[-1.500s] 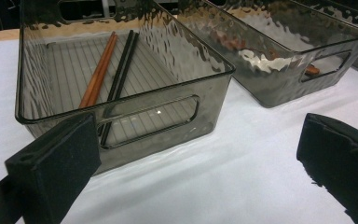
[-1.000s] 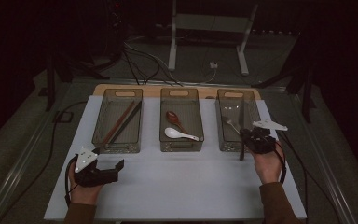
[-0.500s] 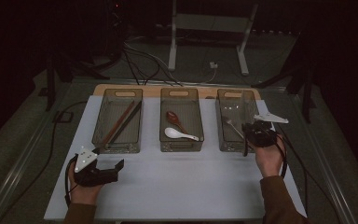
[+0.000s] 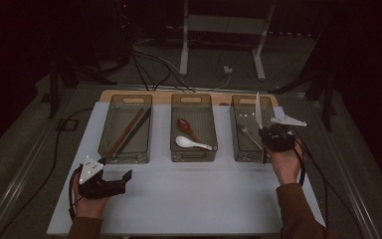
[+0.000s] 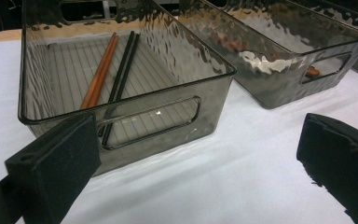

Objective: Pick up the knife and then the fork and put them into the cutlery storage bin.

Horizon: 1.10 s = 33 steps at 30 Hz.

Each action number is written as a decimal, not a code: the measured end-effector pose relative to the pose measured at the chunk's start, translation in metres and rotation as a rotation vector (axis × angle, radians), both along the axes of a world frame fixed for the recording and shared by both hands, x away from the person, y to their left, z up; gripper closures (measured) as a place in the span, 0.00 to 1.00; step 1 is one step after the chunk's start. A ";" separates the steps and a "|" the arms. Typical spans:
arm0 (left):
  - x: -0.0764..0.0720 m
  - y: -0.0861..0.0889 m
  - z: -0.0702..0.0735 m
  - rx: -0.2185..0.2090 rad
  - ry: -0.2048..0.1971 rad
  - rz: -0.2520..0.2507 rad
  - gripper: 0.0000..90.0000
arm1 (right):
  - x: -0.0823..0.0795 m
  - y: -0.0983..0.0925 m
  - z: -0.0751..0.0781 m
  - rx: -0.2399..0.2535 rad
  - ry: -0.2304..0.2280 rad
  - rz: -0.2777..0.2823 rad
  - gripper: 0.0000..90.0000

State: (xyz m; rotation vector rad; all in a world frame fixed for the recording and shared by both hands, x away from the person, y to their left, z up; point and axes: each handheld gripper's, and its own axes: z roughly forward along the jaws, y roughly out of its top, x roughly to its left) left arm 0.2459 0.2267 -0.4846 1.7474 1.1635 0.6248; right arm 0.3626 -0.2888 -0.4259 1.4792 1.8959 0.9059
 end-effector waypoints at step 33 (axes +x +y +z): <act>0.000 0.001 0.000 -0.002 0.002 0.002 0.01 | 0.021 -0.006 0.002 -0.010 0.000 -0.040 0.90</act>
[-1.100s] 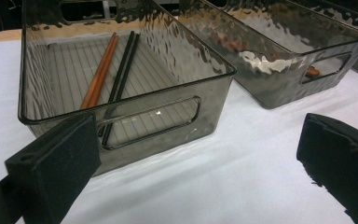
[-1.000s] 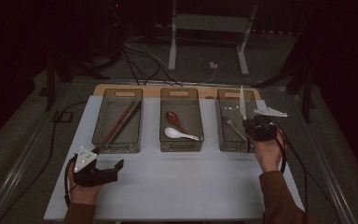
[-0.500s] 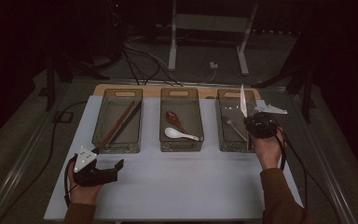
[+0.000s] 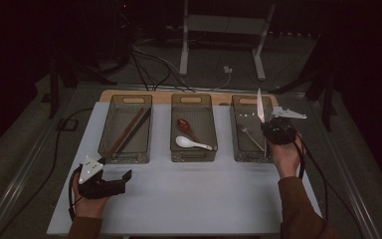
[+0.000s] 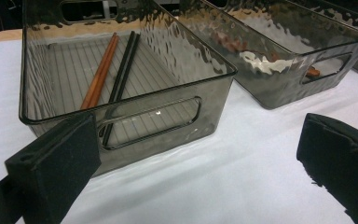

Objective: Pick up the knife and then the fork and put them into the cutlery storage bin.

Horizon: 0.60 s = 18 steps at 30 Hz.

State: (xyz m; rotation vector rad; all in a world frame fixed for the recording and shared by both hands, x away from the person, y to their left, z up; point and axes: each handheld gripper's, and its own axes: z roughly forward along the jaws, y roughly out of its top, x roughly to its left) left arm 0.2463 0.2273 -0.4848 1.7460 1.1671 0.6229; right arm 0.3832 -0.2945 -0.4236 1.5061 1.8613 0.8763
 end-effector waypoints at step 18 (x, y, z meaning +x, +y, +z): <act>0.000 0.000 0.000 0.000 0.000 0.000 0.01 | 0.011 -0.004 -0.002 0.001 0.002 -0.021 0.90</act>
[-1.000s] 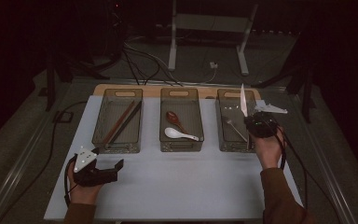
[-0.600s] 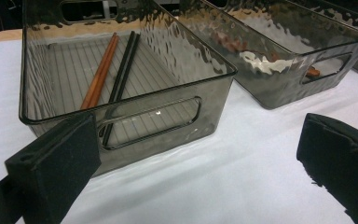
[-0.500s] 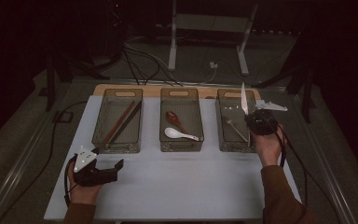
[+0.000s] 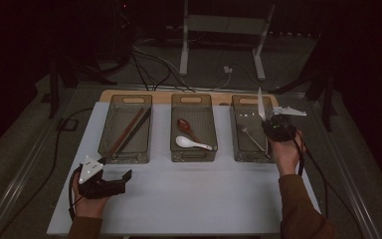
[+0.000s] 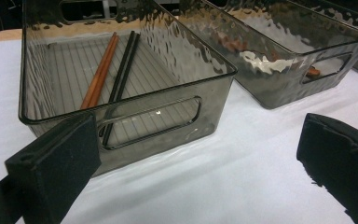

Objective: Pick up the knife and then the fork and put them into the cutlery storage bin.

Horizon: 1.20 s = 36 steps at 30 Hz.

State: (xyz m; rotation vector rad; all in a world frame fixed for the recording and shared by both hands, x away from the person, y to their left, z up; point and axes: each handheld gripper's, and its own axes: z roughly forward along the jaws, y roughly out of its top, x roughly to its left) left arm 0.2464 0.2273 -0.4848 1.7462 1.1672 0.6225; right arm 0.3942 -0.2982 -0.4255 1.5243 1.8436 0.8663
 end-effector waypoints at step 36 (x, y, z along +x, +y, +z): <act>-0.002 0.003 0.001 -0.010 -0.004 0.007 0.01 | 0.019 -0.005 -0.009 0.010 0.018 -0.027 0.90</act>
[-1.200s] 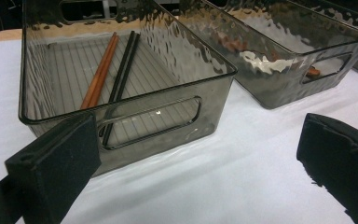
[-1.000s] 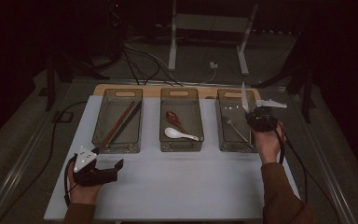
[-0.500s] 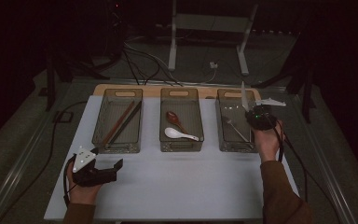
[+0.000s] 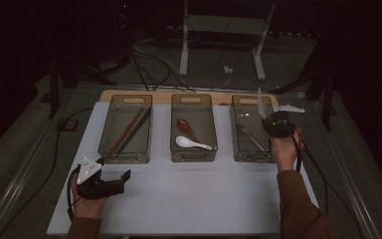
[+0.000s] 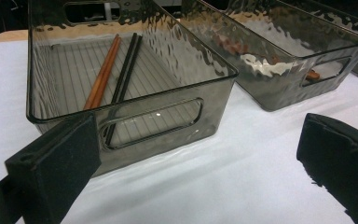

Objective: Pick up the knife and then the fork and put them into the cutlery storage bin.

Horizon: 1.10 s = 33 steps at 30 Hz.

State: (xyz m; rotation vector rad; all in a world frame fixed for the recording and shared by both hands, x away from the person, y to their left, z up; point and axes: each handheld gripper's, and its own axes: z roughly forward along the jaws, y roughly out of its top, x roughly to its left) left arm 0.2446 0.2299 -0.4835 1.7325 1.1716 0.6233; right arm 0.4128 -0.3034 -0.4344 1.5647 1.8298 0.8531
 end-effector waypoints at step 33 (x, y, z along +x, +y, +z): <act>-0.001 0.000 0.000 0.001 -0.001 0.002 0.01 | 0.007 0.012 -0.027 -0.024 0.129 0.044 0.89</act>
